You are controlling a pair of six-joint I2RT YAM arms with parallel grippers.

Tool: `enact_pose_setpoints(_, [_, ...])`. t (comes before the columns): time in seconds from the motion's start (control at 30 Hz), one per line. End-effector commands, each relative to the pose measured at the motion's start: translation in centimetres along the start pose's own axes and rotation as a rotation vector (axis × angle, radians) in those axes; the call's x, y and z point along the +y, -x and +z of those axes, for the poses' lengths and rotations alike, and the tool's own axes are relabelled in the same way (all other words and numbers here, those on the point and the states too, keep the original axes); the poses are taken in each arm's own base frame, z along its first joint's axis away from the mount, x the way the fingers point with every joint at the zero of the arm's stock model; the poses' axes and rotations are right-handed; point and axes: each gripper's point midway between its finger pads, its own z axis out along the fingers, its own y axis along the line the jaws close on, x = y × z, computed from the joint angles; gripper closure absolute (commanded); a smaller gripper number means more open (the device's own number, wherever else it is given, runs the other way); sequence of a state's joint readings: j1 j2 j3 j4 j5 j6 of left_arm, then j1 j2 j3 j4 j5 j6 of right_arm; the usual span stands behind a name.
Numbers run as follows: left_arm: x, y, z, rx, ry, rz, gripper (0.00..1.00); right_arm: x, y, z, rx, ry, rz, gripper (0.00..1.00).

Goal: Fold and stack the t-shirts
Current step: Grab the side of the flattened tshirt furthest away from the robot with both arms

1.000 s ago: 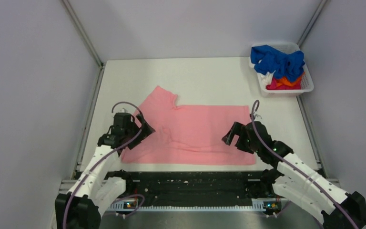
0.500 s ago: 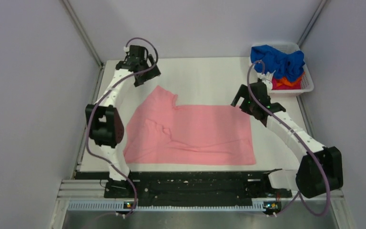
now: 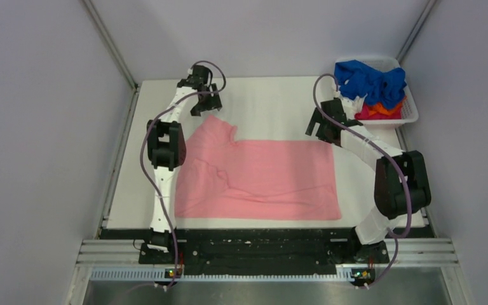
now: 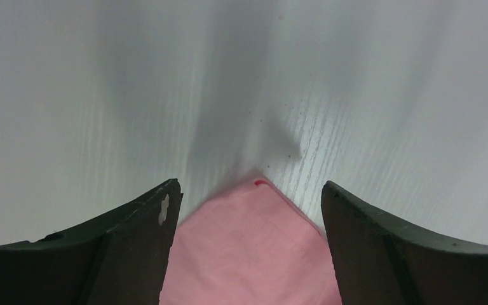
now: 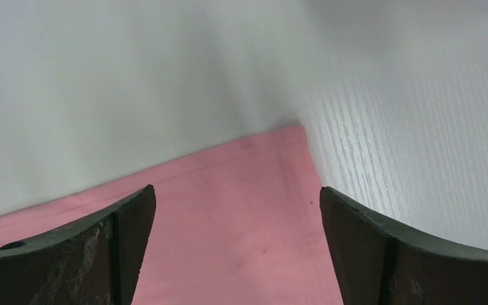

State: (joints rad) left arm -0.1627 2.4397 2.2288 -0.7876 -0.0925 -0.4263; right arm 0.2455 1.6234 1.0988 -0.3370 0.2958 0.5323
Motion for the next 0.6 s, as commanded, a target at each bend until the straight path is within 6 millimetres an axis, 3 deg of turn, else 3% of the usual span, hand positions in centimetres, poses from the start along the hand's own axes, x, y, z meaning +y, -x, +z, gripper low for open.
enact_pose_setpoints(0.0, [-1.0, 1.8, 0.7, -0.053, -0.029, 0.029, 0.16, 0.4, 2.0, 1.0, -0.039, -0.003, -0.01, 0.02])
enact_pose_setpoints(0.27, [-0.5, -0.7, 2.4, 0.006, 0.028, 0.07, 0.26, 0.1, 1.0, 2.6, -0.012, -0.022, -0.018, 0.03])
enact_pose_setpoints(0.57, [0.3, -3.1, 2.3, 0.052, 0.146, 0.181, 0.55, -0.7, 0.7, 3.6, -0.004, -0.059, -0.02, 0.04])
